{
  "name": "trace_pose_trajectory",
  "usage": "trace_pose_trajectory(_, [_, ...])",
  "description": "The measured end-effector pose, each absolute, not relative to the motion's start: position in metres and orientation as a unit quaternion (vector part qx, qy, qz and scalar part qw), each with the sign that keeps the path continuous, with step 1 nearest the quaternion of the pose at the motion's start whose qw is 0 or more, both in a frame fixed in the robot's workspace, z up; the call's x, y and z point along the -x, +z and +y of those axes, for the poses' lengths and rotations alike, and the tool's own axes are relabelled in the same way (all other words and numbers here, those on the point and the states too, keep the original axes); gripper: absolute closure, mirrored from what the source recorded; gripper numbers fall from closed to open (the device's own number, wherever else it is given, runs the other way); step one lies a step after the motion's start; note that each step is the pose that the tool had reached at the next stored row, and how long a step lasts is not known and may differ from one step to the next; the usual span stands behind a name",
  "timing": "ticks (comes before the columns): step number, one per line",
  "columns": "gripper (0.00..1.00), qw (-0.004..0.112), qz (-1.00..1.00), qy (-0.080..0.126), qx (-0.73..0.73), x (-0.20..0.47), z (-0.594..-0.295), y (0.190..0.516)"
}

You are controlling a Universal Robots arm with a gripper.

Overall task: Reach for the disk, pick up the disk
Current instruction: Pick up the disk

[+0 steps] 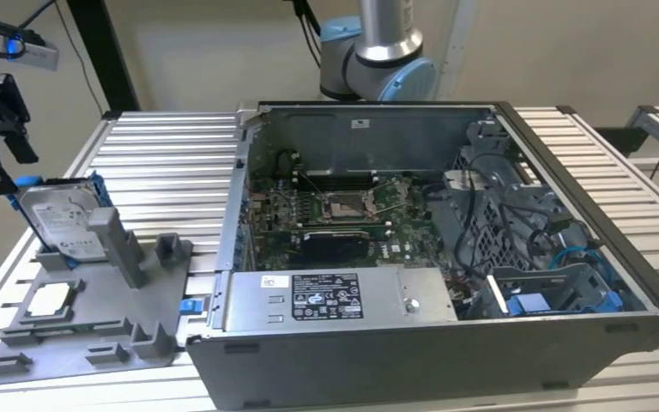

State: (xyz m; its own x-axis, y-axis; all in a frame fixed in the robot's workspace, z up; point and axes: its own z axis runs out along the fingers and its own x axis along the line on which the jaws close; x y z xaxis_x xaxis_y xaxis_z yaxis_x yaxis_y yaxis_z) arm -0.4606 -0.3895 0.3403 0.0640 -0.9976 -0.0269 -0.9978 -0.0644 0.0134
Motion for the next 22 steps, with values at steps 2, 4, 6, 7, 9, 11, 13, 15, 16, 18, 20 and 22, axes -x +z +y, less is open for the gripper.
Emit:
trace_pose_trajectory(2, [0.00,0.004,0.685,0.014,0.728,0.460,-0.389,0.338])
trace_pose_trajectory(4, [0.00,0.004,0.686,0.014,0.727,0.460,-0.389,0.336])
trace_pose_trajectory(6, [0.00,0.004,0.688,0.014,0.726,0.459,-0.388,0.335])
trace_pose_trajectory(7, [0.00,0.004,0.688,0.014,0.725,0.459,-0.388,0.333])
trace_pose_trajectory(9, [0.00,0.004,0.689,0.014,0.724,0.459,-0.387,0.331])
trace_pose_trajectory(11, [0.00,0.004,0.691,0.015,0.723,0.459,-0.386,0.327])
trace_pose_trajectory(13, [0.00,0.004,0.692,0.015,0.722,0.459,-0.385,0.324])
trace_pose_trajectory(15, [0.00,0.004,0.693,0.015,0.721,0.459,-0.384,0.322])
trace_pose_trajectory(16, [0.00,0.004,0.694,0.015,0.720,0.459,-0.383,0.320])
trace_pose_trajectory(18, [0.00,0.004,0.695,0.015,0.719,0.459,-0.382,0.318])
trace_pose_trajectory(20, [0.00,0.004,0.696,0.015,0.718,0.459,-0.382,0.315])
trace_pose_trajectory(22, [0.00,0.004,0.697,0.015,0.717,0.459,-0.382,0.312])
